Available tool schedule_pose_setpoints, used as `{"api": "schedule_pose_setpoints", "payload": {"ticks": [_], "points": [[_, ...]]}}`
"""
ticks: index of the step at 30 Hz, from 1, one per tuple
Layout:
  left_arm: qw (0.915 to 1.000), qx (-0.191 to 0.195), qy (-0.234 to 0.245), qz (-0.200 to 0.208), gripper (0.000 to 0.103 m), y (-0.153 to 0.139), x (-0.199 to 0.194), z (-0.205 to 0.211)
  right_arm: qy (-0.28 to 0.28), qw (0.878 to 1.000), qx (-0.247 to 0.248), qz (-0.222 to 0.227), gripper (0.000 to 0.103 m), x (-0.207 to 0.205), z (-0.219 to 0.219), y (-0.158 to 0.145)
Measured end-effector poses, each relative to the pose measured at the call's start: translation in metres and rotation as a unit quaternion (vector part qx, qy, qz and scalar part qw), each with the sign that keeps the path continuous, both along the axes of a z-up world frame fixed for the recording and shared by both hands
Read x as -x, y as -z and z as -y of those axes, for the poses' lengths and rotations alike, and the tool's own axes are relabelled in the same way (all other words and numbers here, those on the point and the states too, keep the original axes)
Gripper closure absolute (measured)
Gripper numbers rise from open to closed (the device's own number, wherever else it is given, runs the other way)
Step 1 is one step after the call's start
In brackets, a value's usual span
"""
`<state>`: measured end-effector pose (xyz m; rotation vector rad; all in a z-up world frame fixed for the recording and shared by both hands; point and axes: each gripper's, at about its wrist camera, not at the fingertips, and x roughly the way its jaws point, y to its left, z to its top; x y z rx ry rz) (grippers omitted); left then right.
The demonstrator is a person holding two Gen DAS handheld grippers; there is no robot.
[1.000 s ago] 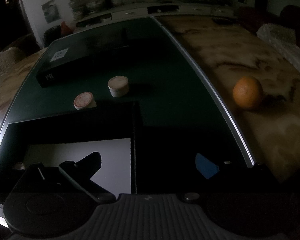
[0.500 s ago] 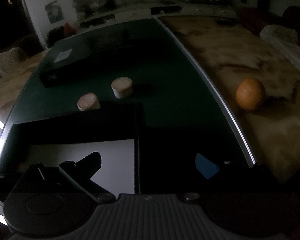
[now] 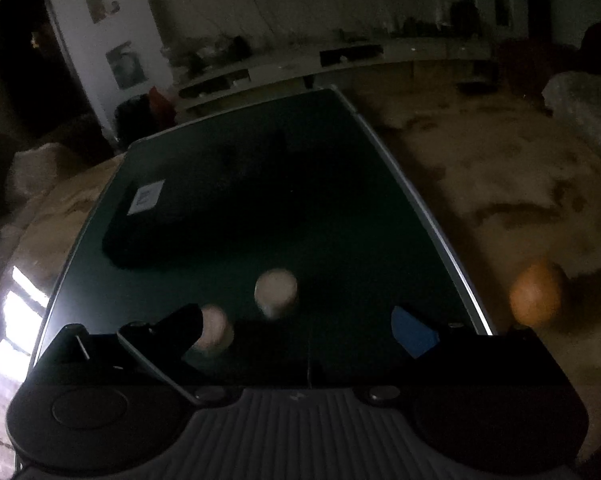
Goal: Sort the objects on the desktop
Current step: 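Lower the cylinder onto the tray paper with the left gripper while the right gripper grasps another cylinder, then carry the cylinder into the tray and release it with the right gripper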
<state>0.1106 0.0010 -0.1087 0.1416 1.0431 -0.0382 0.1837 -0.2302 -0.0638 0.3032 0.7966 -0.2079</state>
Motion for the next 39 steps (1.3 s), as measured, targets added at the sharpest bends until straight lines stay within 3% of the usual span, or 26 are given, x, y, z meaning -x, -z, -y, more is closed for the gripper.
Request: {"api": "schedule_pose_setpoints", "payload": {"ticks": [9, 16, 25, 35, 39], "points": [[0.9997, 0.022, 0.010, -0.008, 0.019, 0.006, 0.005, 0.008, -0.010, 0.996, 0.010, -0.084, 0.015, -0.084, -0.001, 0.046], [0.9997, 0.024, 0.005, -0.006, 0.019, 0.011, -0.004, 0.000, -0.023, 0.993, 0.027, -0.114, 0.026, -0.099, -0.015, 0.070], [0.9994, 0.035, 0.001, 0.002, 0.019, 0.008, -0.006, -0.008, -0.049, 0.990, 0.048, -0.126, 0.057, -0.103, -0.025, 0.081], [0.9991, 0.039, -0.009, 0.011, 0.019, 0.003, -0.005, -0.012, -0.056, 0.991, 0.063, -0.108, 0.059, -0.098, -0.027, 0.074], [0.9990, 0.040, -0.015, 0.013, 0.019, 0.001, -0.005, -0.016, -0.067, 0.992, 0.061, -0.089, 0.059, -0.081, -0.027, 0.054]]}}
